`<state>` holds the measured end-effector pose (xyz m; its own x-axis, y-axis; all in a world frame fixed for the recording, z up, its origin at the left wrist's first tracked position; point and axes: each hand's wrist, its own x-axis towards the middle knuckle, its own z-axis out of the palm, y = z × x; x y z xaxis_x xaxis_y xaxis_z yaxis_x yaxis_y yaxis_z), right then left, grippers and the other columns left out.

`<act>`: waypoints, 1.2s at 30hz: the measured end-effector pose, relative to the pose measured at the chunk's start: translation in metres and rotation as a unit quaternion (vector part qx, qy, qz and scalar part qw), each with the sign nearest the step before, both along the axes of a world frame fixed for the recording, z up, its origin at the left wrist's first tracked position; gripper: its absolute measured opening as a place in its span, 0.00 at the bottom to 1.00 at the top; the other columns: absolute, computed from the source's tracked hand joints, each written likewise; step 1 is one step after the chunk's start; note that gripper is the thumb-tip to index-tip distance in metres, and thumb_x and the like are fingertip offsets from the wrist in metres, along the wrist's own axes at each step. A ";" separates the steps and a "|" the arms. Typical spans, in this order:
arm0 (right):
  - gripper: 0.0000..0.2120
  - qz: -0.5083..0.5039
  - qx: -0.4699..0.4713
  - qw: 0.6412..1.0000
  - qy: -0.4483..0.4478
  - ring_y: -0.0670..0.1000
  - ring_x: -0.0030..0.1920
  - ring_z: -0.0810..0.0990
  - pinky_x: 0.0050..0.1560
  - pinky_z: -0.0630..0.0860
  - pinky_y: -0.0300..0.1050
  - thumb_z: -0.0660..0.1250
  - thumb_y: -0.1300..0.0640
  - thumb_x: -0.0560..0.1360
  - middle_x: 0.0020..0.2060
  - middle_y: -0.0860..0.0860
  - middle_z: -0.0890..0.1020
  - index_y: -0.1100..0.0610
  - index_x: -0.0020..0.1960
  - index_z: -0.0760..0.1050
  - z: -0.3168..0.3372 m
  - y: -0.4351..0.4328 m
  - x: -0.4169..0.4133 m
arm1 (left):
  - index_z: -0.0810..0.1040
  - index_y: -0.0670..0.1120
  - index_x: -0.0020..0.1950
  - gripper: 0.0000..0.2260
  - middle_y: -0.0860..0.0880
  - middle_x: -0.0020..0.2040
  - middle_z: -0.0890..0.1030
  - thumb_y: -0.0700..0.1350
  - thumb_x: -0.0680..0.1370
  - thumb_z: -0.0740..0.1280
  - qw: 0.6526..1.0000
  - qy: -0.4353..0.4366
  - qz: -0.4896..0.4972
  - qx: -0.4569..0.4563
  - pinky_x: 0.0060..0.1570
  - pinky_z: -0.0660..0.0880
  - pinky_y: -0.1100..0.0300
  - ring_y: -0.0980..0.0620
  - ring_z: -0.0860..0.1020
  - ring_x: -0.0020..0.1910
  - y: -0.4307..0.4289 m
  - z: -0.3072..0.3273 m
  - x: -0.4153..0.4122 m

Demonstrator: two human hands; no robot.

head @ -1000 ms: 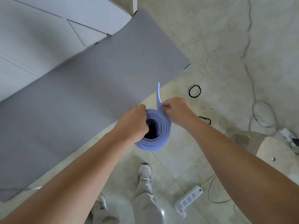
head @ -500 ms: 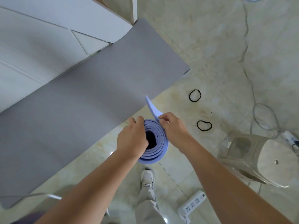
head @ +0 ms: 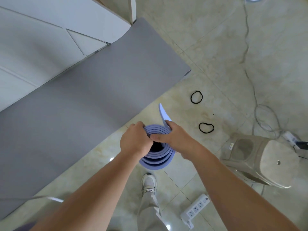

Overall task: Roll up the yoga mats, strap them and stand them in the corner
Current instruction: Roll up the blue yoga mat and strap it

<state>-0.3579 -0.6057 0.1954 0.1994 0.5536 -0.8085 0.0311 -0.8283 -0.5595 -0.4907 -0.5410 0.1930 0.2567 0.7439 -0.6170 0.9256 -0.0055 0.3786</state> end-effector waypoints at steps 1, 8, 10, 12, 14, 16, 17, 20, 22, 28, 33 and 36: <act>0.52 0.013 0.008 1.000 0.001 0.51 0.61 0.80 0.63 0.76 0.55 0.81 0.41 0.57 0.65 0.48 0.77 0.50 0.76 0.64 0.003 0.000 0.003 | 0.74 0.48 0.50 0.08 0.48 0.50 0.78 0.43 0.72 0.65 1.000 -0.009 -0.009 -0.002 0.41 0.70 0.55 0.44 0.77 0.45 0.003 0.001 0.000; 0.29 0.162 0.089 0.969 -0.162 0.51 0.54 0.78 0.55 0.77 0.50 0.70 0.63 0.68 0.58 0.46 0.77 0.44 0.65 0.71 0.031 0.003 0.001 | 0.62 0.53 0.74 0.37 0.55 0.67 0.70 0.53 0.69 0.75 0.996 -0.090 -0.016 -0.011 0.50 0.67 0.59 0.50 0.76 0.60 0.004 0.033 -0.015; 0.28 0.209 0.093 0.948 -0.223 0.52 0.55 0.77 0.54 0.77 0.51 0.66 0.64 0.68 0.57 0.45 0.76 0.43 0.63 0.70 0.040 0.006 -0.001 | 0.52 0.59 0.79 0.48 0.58 0.69 0.64 0.58 0.67 0.77 0.978 -0.175 0.029 -0.112 0.48 0.73 0.58 0.51 0.76 0.61 0.005 0.039 -0.025; 0.29 0.258 0.086 0.929 -0.250 0.52 0.55 0.75 0.52 0.76 0.49 0.63 0.67 0.69 0.58 0.43 0.74 0.42 0.64 0.70 0.046 0.009 0.001 | 0.52 0.63 0.79 0.47 0.60 0.71 0.63 0.55 0.67 0.75 0.941 -0.256 0.127 -0.180 0.46 0.81 0.52 0.49 0.80 0.56 0.015 0.038 -0.037; 0.30 0.311 0.081 0.910 -0.262 0.51 0.56 0.73 0.52 0.73 0.47 0.62 0.68 0.69 0.59 0.42 0.73 0.42 0.64 0.69 0.049 0.009 0.005 | 0.58 0.61 0.79 0.41 0.60 0.72 0.64 0.46 0.72 0.74 0.970 -0.219 0.052 -0.087 0.54 0.80 0.50 0.51 0.81 0.54 0.027 0.026 -0.045; 0.29 0.357 0.092 0.890 -0.270 0.50 0.56 0.72 0.54 0.73 0.48 0.63 0.66 0.70 0.60 0.41 0.73 0.41 0.65 0.68 0.049 0.009 0.006 | 0.69 0.55 0.75 0.30 0.58 0.73 0.68 0.42 0.75 0.74 0.983 -0.162 -0.089 0.013 0.57 0.74 0.59 0.50 0.80 0.59 0.035 0.009 -0.044; 0.29 0.370 0.093 0.883 -0.273 0.50 0.56 0.72 0.55 0.73 0.49 0.63 0.65 0.71 0.61 0.41 0.73 0.41 0.66 0.68 0.049 0.009 0.006 | 0.75 0.52 0.71 0.23 0.55 0.71 0.72 0.43 0.77 0.73 0.979 -0.152 -0.130 0.049 0.55 0.71 0.61 0.49 0.79 0.61 0.038 0.002 -0.041; 0.29 0.353 0.076 0.885 -0.295 0.53 0.58 0.75 0.55 0.74 0.49 0.63 0.62 0.74 0.65 0.44 0.73 0.42 0.71 0.65 0.047 0.007 0.008 | 0.84 0.46 0.56 0.11 0.48 0.51 0.84 0.50 0.82 0.64 0.971 -0.127 -0.165 0.115 0.44 0.68 0.58 0.43 0.80 0.51 0.035 0.000 -0.024; 0.32 0.312 0.039 0.895 -0.316 0.57 0.60 0.76 0.52 0.74 0.49 0.63 0.63 0.75 0.69 0.48 0.69 0.44 0.75 0.61 0.042 0.007 0.011 | 0.82 0.45 0.53 0.14 0.47 0.47 0.83 0.51 0.83 0.61 0.962 -0.096 -0.203 0.158 0.41 0.65 0.57 0.42 0.79 0.49 0.022 0.004 -0.016; 0.27 0.227 0.021 0.923 -0.310 0.59 0.53 0.77 0.44 0.73 0.47 0.63 0.63 0.72 0.57 0.53 0.77 0.46 0.69 0.66 0.026 0.002 0.020 | 0.82 0.46 0.56 0.12 0.48 0.49 0.82 0.47 0.84 0.60 0.967 -0.110 -0.129 0.192 0.41 0.63 0.57 0.45 0.79 0.47 -0.006 0.014 -0.012; 0.24 0.123 0.049 0.964 -0.233 0.55 0.46 0.80 0.44 0.79 0.49 0.62 0.67 0.70 0.49 0.51 0.81 0.43 0.59 0.74 0.012 -0.008 0.040 | 0.70 0.49 0.74 0.34 0.53 0.68 0.72 0.63 0.71 0.64 0.948 -0.213 -0.232 0.043 0.65 0.66 0.61 0.53 0.70 0.67 -0.005 0.005 -0.032; 0.24 0.107 0.084 0.973 -0.188 0.53 0.47 0.79 0.45 0.79 0.48 0.65 0.68 0.70 0.49 0.51 0.81 0.44 0.59 0.76 0.003 -0.002 0.046 | 0.59 0.46 0.74 0.53 0.43 0.73 0.66 0.71 0.57 0.70 0.919 -0.169 -0.330 0.137 0.73 0.62 0.41 0.40 0.67 0.73 -0.008 -0.024 -0.034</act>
